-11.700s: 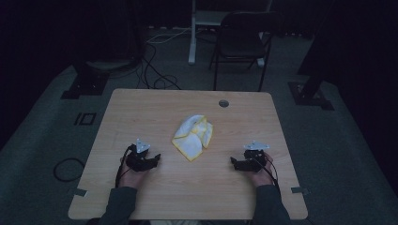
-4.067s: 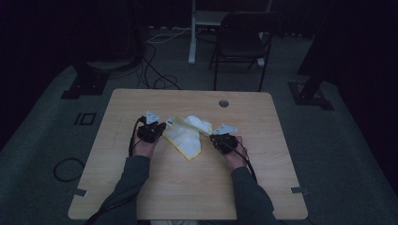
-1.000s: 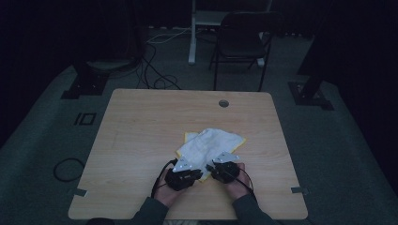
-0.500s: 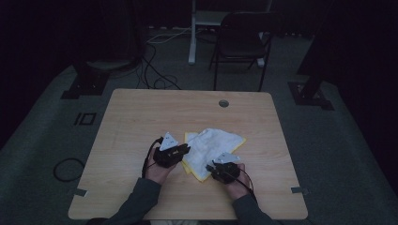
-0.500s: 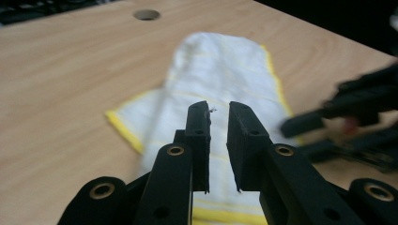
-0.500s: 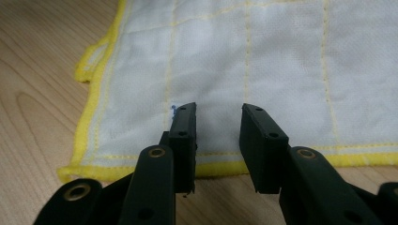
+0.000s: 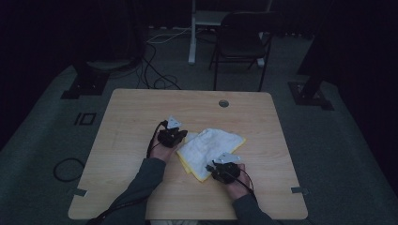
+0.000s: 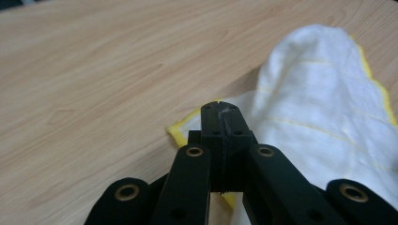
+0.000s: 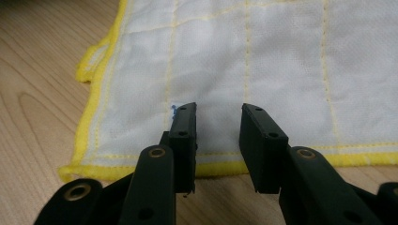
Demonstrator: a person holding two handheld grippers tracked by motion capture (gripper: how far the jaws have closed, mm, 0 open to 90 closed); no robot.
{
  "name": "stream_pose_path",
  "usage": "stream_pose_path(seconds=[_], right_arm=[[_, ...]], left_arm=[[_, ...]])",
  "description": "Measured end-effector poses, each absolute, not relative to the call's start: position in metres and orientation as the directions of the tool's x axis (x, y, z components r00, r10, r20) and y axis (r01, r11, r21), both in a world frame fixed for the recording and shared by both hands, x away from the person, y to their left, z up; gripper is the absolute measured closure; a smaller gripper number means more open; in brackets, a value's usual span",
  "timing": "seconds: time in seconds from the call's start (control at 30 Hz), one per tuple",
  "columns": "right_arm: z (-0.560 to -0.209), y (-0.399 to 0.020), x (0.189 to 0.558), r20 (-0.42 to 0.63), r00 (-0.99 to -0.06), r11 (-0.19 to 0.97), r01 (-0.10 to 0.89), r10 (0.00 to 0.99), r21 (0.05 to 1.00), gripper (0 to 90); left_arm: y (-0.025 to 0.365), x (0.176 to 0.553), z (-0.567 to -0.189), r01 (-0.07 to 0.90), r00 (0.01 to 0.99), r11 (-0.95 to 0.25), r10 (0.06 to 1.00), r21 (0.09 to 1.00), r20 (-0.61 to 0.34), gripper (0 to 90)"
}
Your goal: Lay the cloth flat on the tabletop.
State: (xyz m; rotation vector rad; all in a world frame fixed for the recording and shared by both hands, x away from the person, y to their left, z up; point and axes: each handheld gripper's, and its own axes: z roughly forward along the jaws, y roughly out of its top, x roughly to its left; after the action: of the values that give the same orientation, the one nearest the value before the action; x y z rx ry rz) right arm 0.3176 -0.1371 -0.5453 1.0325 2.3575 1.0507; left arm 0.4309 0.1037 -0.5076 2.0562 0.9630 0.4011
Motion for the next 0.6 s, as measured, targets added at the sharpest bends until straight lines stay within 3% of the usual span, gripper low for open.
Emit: stream_pose_path(seconds=[0.6], right_arm=[[-0.546,-0.139,0.318,-0.019,-0.674,0.454,0.476,0.739,0.753,67.0]], left_arm=[[0.088,0.446,-0.536,0.53,0.685,-0.457,0.728,0.715,-0.043,90.0]])
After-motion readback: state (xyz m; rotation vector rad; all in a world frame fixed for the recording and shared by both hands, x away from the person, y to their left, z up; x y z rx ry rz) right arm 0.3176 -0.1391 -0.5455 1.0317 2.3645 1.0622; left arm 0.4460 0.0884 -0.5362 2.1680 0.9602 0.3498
